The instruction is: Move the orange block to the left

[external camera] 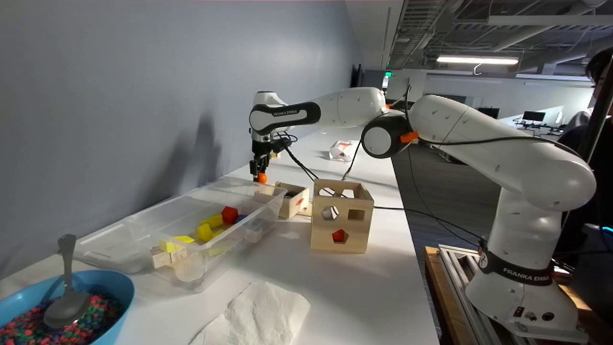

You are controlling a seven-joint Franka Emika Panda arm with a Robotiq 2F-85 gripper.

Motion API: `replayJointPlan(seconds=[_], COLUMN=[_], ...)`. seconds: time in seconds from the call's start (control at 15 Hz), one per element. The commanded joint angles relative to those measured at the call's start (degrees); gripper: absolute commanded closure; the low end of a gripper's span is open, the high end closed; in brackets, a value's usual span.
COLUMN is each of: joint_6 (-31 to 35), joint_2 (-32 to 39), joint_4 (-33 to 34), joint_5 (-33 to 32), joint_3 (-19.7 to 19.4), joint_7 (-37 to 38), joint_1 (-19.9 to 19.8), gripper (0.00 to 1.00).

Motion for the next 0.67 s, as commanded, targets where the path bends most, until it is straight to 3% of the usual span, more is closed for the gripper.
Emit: replayJointPlan(seconds=[0.0,0.33,0.6], joint_6=[-1.6,-1.2,-7.8], joint_2=[-3.0,-9.4,-12.8], joint_4=[-1.0,-1.1,-2.2], joint_5=[1.1,-1.9,-0.9], joint_3=[1.5,1.9,3.8], joint_7=[-1.4,-10.3,-16.3], joint_1=[0.0,4.7,10.2], gripper=[0.67,0.67,0.67])
